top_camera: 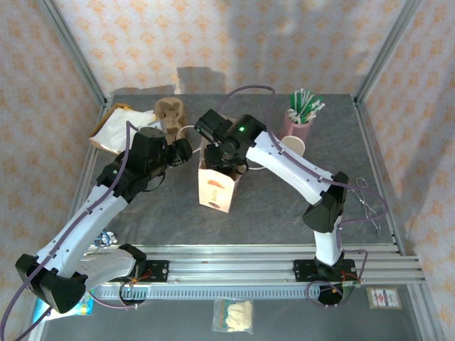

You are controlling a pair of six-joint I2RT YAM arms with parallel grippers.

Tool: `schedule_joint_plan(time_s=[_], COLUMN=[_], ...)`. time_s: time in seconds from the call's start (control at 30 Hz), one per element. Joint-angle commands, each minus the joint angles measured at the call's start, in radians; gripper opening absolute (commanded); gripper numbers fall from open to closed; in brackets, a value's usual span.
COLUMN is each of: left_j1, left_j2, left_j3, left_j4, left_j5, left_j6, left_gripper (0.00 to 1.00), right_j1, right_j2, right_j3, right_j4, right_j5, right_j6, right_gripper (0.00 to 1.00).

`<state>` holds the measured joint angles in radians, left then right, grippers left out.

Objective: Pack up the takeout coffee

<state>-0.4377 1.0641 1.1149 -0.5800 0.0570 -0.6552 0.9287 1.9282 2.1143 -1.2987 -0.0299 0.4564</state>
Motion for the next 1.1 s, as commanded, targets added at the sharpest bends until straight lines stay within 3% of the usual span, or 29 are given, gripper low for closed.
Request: schedule_joint_plan(time_s=[0.0,0.73,0.93,1.07], left_j1=[0.008,0.007,0.005,0.006], left_j2=[-0.019,-0.075,-0.075,-0.043], left_j3=[-0.020,-0.116,-0.079,0.015], left_j4=[0.072,0.119,0.117,0.095], left_j5=[0.027,0.081,0.119,0.108], left_j6=[-0.024,-0.055,-0.058,0.025], left_gripper=[0.64,0.64,0.70,0.78], right_j1=[0.005,-0.012,-0.047,-0.049], right_j2=[0.008,-0.075,-0.104,-0.123], right_j3=[-0.025,-0.185,-0.203,-0.241], right_j4=[-0.014,-0.014,-0.014,-0.013], right_j5=[-0.027,-0.098,-0.099,-0.099], right_j6=[0.030,0.033,0.054,0.069], right_gripper=[0.43,0.43,0.43,0.43])
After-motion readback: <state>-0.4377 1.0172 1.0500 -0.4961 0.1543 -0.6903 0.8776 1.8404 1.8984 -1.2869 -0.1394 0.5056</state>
